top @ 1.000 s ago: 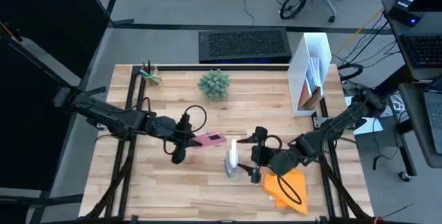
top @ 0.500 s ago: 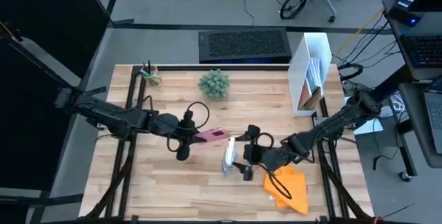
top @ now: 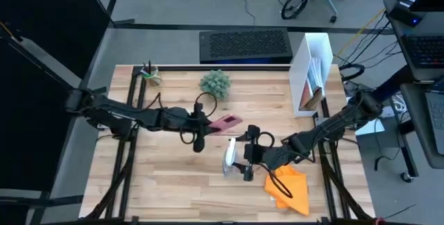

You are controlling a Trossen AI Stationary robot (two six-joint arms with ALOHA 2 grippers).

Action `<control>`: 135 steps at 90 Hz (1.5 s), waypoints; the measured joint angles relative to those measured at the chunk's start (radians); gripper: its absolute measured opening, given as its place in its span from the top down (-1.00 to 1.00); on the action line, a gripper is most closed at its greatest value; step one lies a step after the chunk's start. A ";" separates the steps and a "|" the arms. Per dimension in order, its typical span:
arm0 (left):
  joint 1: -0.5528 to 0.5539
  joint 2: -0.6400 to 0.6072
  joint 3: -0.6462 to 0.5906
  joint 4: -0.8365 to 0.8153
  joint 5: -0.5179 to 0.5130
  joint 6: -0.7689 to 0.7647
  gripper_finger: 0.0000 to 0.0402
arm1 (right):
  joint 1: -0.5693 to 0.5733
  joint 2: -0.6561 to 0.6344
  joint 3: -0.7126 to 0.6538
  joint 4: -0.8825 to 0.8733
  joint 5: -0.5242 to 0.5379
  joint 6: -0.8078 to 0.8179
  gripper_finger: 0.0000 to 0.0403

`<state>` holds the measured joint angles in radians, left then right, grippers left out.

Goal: Apply microfiber cloth
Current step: Spray the back of the cellphone using the spray bottle

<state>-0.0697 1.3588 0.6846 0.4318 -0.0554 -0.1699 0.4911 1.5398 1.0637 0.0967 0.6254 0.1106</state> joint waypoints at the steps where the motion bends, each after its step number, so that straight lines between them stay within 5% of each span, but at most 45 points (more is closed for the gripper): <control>1: 0.000 0.001 0.000 0.011 0.002 0.000 0.92 | 0.000 0.000 0.000 0.000 0.000 0.001 -0.65; 44: 0.006 0.010 0.000 0.094 0.110 -0.008 0.92 | 0.000 0.000 0.000 0.004 -0.002 0.004 0.02; 85: 0.035 -0.001 0.001 0.025 0.084 0.001 0.92 | 0.026 -0.030 0.017 -0.121 0.002 0.061 -0.71; 107: 0.042 -0.059 0.001 -0.198 -0.002 0.019 0.92 | 0.077 -0.118 0.044 -0.355 0.000 0.183 -0.75; 135: -0.075 -0.164 0.001 -0.689 -0.027 -0.196 0.92 | 0.180 -0.160 0.025 -0.733 -0.003 0.636 -0.75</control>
<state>-0.1449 1.1950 0.6859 -0.2575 -0.0820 -0.3661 0.6708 1.3799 1.0890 -0.6361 0.6220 0.7468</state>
